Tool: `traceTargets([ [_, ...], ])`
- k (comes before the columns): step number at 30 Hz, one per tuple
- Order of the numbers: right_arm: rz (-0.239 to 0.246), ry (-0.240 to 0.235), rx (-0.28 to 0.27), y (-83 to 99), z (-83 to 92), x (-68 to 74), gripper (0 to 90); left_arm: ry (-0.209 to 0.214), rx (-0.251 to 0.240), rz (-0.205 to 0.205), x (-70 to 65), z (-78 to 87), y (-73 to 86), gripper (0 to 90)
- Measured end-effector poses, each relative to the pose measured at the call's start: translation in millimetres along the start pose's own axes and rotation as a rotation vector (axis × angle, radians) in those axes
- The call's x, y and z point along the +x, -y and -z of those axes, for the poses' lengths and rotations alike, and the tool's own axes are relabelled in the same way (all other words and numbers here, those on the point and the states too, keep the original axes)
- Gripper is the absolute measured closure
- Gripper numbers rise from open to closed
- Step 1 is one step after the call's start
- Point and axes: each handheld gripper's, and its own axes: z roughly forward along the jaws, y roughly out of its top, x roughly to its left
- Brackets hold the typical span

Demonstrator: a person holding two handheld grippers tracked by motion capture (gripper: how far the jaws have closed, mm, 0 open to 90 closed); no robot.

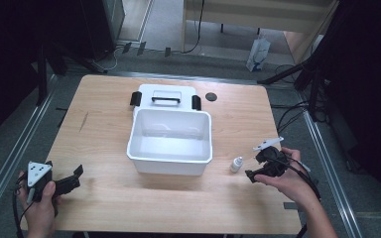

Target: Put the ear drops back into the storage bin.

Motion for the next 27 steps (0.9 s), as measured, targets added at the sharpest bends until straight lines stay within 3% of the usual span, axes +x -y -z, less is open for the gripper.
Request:
traceTargets([
  [7,0.091,0.008,0.088,-29.2,5.5,1.8,13.0,0.001,0.004,-0.008,-0.6,0.0,-0.1,0.3],
  [15,0.124,0.040,0.148,-53.8,8.9,4.3,16.7,0.002,0.005,-0.009,-0.5,0.0,-0.1,0.3],
  [18,0.158,0.020,0.176,-62.8,8.9,5.8,25.0,0.002,0.004,-0.007,-0.4,-0.1,-0.1,0.3],
  [24,0.177,0.005,0.206,-73.1,7.5,7.8,26.6,0.002,0.003,-0.010,-1.0,-0.1,0.0,0.3],
  [27,0.190,-0.032,0.200,-78.9,9.0,8.1,32.6,0.002,0.005,-0.011,-1.1,-0.5,-0.2,0.3],
])
